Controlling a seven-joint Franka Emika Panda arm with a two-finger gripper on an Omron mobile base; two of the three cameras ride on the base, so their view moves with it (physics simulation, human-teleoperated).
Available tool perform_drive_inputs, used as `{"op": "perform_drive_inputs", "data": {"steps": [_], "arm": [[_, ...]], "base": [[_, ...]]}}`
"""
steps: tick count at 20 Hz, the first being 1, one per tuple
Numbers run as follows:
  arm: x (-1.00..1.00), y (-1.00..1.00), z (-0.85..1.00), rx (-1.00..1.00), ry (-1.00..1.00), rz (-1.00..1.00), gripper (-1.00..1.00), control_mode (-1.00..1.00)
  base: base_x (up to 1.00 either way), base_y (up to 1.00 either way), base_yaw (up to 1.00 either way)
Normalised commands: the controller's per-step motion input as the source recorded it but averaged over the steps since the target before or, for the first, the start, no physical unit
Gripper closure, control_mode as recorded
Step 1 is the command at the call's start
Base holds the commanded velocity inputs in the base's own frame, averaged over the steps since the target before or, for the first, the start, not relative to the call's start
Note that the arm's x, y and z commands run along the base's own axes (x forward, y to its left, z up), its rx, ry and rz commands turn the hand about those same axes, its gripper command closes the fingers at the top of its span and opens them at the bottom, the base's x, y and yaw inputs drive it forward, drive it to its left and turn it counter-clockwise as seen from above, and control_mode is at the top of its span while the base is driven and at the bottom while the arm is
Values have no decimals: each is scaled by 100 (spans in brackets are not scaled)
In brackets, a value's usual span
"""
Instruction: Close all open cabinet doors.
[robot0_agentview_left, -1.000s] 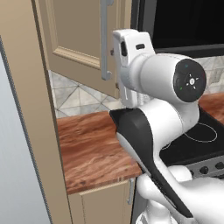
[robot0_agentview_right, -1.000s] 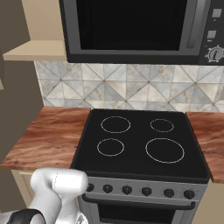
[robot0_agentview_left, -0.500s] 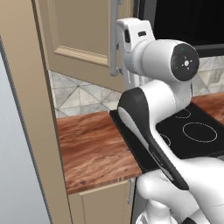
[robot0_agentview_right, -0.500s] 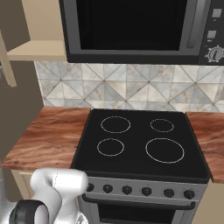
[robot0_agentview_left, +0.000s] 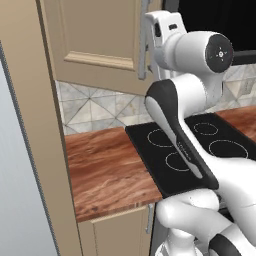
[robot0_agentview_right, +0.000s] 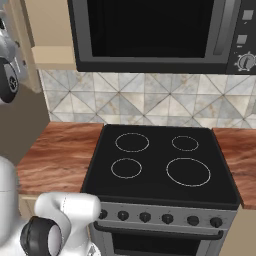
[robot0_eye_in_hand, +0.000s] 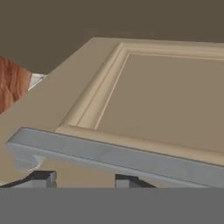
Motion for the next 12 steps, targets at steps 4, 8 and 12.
{"op": "perform_drive_inputs", "data": {"steps": [4, 8, 12], "arm": [[76, 0, -26, -8, -4, 0, -100, -100], [83, 0, -20, -6, -2, 0, -100, -100], [90, 0, -12, -2, 0, 0, -100, -100]], "base": [[0, 0, 0], [0, 0, 0], [0, 0, 0]]}}
